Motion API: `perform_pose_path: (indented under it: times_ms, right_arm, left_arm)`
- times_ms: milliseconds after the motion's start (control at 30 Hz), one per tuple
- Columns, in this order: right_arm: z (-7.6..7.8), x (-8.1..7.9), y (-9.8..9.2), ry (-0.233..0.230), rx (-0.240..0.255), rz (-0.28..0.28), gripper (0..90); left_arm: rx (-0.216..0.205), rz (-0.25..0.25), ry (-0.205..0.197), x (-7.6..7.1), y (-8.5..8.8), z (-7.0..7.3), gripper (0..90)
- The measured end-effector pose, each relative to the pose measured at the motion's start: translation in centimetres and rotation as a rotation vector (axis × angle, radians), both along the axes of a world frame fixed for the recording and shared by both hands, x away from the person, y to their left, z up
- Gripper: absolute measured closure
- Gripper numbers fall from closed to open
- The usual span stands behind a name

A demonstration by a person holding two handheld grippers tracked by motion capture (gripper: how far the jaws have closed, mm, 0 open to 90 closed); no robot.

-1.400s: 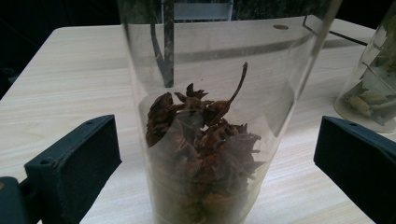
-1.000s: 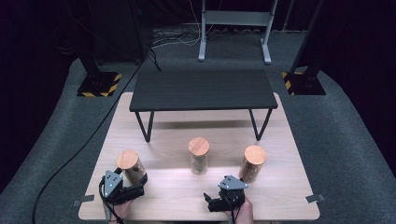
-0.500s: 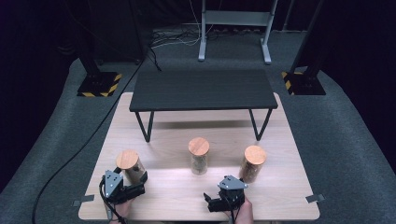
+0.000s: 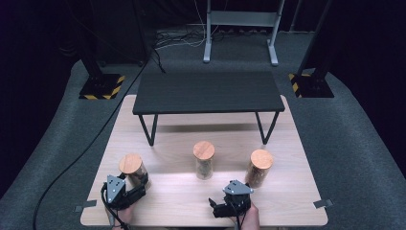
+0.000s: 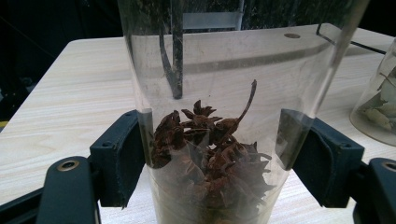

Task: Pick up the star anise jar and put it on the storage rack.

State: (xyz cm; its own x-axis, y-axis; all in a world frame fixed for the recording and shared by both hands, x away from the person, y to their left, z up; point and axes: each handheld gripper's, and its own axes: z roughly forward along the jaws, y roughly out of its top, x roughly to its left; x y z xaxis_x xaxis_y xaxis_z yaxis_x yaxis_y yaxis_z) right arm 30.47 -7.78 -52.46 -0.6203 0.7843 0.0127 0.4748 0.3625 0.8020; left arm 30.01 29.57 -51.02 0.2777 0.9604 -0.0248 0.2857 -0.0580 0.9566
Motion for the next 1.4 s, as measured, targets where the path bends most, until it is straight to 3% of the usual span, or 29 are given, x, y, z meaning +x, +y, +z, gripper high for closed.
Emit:
perform_pose_path:
  times_ms: [600,1400]
  right_arm:
    - [-0.01,0.03,-0.02,0.002,0.003,0.003,0.2]
    - [-0.01,0.04,-0.03,0.003,0.004,0.007,0.2]
  left_arm:
    - [0.025,-0.018,-0.005,0.20,0.04,0.12,25.1]
    - [0.018,-0.034,-0.013,0.23,0.08,0.94,25.2]
